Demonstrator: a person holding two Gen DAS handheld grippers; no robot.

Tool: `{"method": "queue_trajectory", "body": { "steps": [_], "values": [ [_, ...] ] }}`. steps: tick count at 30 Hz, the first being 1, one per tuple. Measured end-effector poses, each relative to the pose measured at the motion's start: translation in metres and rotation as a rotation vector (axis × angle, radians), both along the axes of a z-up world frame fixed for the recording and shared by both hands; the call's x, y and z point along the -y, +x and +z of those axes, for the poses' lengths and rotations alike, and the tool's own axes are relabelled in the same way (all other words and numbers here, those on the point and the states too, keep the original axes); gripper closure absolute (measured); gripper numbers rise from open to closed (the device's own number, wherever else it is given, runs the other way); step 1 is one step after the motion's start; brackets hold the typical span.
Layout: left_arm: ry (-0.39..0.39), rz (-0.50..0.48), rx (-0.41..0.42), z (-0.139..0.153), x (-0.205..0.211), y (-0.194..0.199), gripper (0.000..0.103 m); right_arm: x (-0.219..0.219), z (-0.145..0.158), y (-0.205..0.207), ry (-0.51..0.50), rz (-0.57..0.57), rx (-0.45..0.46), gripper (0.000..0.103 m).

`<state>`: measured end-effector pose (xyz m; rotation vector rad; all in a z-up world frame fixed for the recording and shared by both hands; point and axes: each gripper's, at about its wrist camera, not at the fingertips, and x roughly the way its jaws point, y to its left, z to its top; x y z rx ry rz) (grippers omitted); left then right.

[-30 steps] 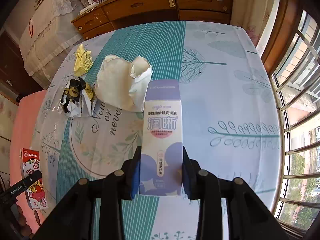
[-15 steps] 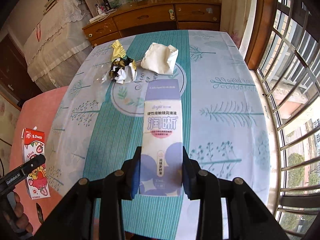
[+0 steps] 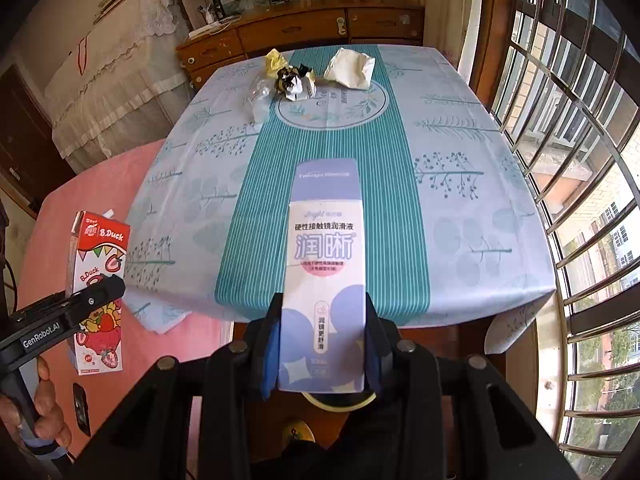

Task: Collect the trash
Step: 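Carry the pink carton and white-blue box over the bin and release both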

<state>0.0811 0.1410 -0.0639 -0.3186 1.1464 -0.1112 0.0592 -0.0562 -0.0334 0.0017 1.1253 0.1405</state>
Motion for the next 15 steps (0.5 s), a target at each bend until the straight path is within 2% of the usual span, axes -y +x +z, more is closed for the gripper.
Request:
{"method": "queue_trajectory", "body": {
  "steps": [8,12,15],
  "values": [
    [-0.051,-0.063,-0.050,-0.029,0.025,-0.038,0.063,-0.009,-0.024,-0.044,-0.081,0.069,-0.085,0.069],
    [-0.066,-0.057,-0.097,-0.054,0.034,-0.048,0.063,-0.015,-0.057,-0.060,-0.102,0.113,-0.169,0.069],
    [-0.076,-0.044,-0.153,-0.084,0.039,-0.055,0.063,-0.018,-0.088,-0.070,-0.107,0.144,-0.237,0.068]
  ]
}}
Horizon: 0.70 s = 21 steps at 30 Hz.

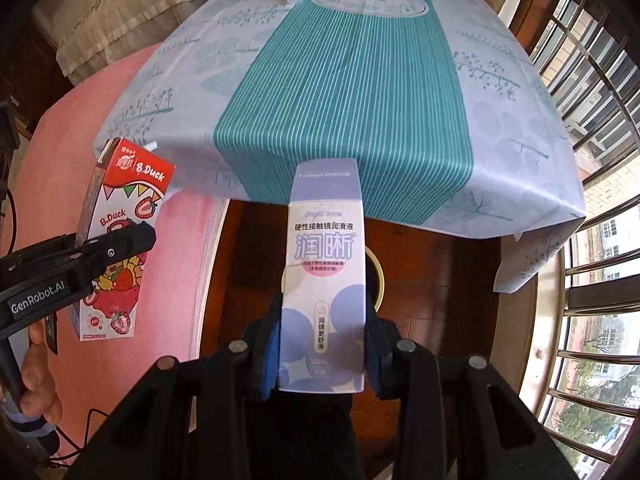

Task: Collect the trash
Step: 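Carry the pink carton and white-blue box over the bin and release both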

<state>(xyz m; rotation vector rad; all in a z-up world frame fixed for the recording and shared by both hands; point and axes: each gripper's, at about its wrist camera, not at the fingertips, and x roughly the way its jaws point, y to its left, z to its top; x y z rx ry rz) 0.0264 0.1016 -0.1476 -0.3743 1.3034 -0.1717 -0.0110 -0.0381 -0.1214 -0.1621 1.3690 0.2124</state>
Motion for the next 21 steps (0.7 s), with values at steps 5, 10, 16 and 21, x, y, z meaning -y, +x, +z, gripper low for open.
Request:
{"method": "queue_trajectory", "body": {
  "steps": [5,10,16,21],
  "values": [
    [-0.002,0.021,-0.096,-0.062,0.010,-0.003,0.063,0.000,-0.062,-0.008,-0.005,0.021,-0.095,0.068],
    [-0.002,0.027,-0.155,-0.121,0.025,0.007,0.063,0.007,-0.130,-0.006,-0.002,-0.011,-0.162,0.068],
    [0.005,0.012,-0.190,-0.188,0.050,0.026,0.063,0.022,-0.204,0.002,0.009,-0.068,-0.205,0.068],
    [0.009,0.006,-0.218,-0.241,0.070,0.046,0.063,0.038,-0.252,0.013,0.027,-0.104,-0.218,0.068]
  ]
}}
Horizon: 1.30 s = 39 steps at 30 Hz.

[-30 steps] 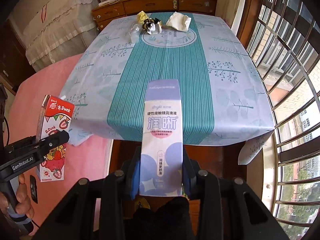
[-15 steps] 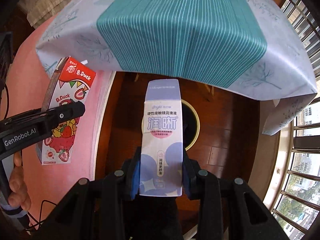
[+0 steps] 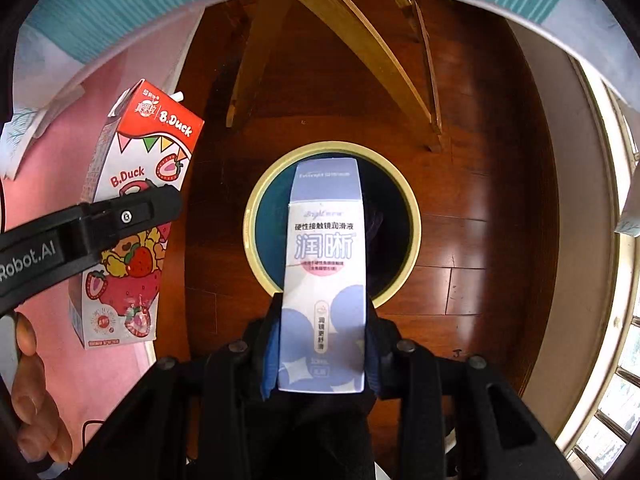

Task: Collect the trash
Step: 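Carry the pink carton and white-blue box over the bin and release both, then raise both tools from the bin back toward the table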

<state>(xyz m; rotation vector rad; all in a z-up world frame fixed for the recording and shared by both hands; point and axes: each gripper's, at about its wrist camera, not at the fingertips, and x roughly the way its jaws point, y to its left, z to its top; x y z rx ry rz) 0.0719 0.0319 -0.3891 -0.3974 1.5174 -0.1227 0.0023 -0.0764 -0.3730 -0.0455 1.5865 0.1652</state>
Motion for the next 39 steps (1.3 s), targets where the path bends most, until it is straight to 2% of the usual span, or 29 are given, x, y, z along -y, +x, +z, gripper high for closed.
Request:
{"method": "queue_trajectory", "body": {
  "steps": [7,9,10,13,14,17,19,20,27,33,39],
  "values": [
    [-0.009,-0.002,-0.002,-0.052,0.019,0.018,0.060,0.016,-0.043,0.027,0.017,-0.036,0.009,0.068],
    [-0.023,-0.003,0.005,-0.059,0.023,0.020,0.049,0.017,-0.048,0.035,0.027,-0.040,0.008,0.068],
    [-0.024,-0.002,0.008,-0.060,0.023,0.022,0.036,0.017,-0.051,0.038,0.032,-0.039,0.006,0.068],
    [-0.004,0.007,0.048,-0.056,0.023,0.020,0.027,0.016,-0.052,0.041,0.050,-0.039,0.011,0.068],
    [0.006,0.010,0.058,-0.055,0.023,0.020,0.019,0.015,-0.052,0.042,0.049,-0.042,0.011,0.068],
    [0.033,0.020,0.079,-0.046,0.017,0.017,0.009,0.013,-0.051,0.042,0.066,-0.059,-0.006,0.066],
    [0.050,0.027,0.084,-0.040,0.011,0.015,0.008,0.013,-0.052,0.045,0.062,-0.060,0.001,0.053],
    [0.055,0.032,0.085,-0.036,0.008,0.013,0.008,0.011,-0.049,0.045,0.062,-0.057,0.011,0.052],
    [0.064,0.076,0.097,-0.007,-0.013,-0.002,0.008,-0.004,-0.020,0.041,0.048,-0.036,0.046,0.051],
    [0.053,0.090,0.125,0.037,-0.027,-0.021,0.008,-0.014,0.024,0.029,0.035,-0.023,0.071,0.051],
    [0.063,0.097,0.189,0.101,-0.041,-0.045,0.008,-0.018,0.084,0.014,0.037,0.012,0.091,0.051]
  ]
}}
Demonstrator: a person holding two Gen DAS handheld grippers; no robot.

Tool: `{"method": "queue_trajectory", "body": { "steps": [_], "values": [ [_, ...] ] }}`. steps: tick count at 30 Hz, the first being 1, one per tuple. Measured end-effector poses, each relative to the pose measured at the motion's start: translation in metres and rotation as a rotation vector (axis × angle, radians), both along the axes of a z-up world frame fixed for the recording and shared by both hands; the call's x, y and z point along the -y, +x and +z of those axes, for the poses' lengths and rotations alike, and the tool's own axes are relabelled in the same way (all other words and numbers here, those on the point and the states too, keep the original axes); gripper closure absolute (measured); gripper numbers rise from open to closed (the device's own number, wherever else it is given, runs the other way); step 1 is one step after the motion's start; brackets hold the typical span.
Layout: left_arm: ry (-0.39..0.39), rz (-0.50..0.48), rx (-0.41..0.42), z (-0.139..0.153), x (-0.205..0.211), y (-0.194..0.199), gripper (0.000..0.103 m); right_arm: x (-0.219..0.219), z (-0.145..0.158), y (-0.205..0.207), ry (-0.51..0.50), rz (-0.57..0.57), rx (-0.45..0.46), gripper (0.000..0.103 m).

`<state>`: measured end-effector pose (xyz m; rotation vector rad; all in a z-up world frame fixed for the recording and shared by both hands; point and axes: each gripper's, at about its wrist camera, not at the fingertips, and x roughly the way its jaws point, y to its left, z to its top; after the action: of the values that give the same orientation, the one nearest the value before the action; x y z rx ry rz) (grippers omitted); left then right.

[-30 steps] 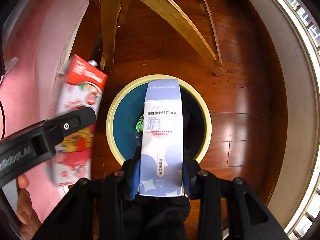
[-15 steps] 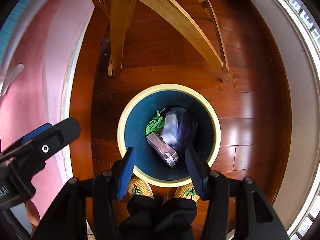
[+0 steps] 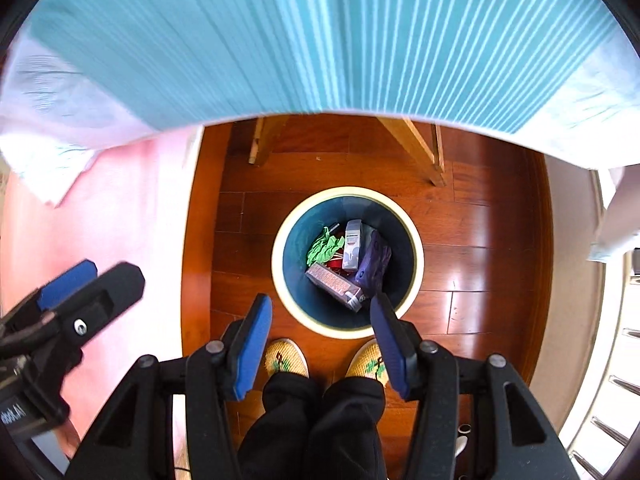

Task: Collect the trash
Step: 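Raise both tools from the bin back toward the table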

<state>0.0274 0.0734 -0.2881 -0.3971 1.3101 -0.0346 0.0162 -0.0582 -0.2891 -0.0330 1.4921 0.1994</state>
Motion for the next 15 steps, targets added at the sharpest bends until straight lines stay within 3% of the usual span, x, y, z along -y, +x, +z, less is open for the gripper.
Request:
{"method": "queue_trajectory", "body": {
  "steps": [6,15],
  "values": [
    [0.068,-0.009,0.129,0.079,-0.010,-0.014,0.008,-0.009,0.067,-0.011,0.018,0.050,0.047,0.051],
    [0.103,-0.019,0.285,0.194,-0.025,-0.012,0.008,-0.022,0.172,-0.012,0.039,0.050,0.185,0.051]
  ]
}}
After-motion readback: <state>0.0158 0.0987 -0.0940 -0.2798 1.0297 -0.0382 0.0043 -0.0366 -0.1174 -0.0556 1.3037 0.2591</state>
